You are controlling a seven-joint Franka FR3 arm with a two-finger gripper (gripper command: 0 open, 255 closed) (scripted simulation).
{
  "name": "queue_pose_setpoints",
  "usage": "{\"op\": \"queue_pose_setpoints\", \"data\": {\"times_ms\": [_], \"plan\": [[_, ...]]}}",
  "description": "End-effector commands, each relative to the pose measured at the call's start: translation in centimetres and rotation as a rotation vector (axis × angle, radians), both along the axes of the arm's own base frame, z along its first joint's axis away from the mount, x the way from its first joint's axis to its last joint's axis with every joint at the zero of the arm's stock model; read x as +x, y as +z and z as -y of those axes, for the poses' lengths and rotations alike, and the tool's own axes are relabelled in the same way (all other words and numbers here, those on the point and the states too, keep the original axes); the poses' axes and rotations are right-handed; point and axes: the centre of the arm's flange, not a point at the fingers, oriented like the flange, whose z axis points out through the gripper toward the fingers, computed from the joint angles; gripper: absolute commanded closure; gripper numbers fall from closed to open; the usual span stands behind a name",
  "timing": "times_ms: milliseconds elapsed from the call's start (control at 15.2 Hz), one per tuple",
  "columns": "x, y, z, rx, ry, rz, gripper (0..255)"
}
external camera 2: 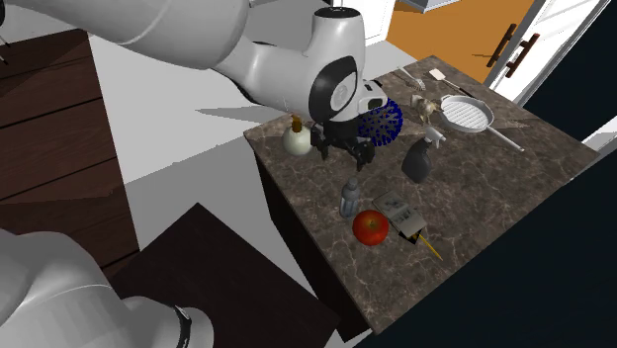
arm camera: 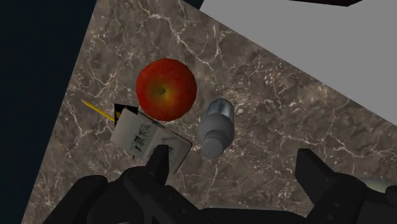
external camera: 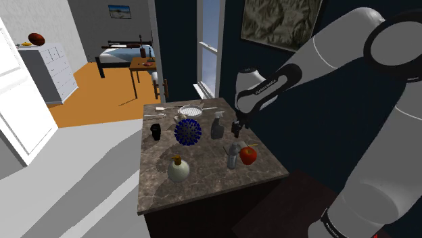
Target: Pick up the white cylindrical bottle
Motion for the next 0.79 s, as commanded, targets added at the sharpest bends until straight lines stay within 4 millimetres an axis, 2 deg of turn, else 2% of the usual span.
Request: {"op": "queue_pose_setpoints", "data": {"times_ms": [0, 396, 726], "plan": [[1.3, -2.4, 0.6, 0.003, 0.0, -0.005, 0], [5.1, -9.4, 1.9, 0.011, 0.0, -0.022, 0], [5.5, -12.2, 2.0, 0.012, 0.0, -0.024, 0]]}}
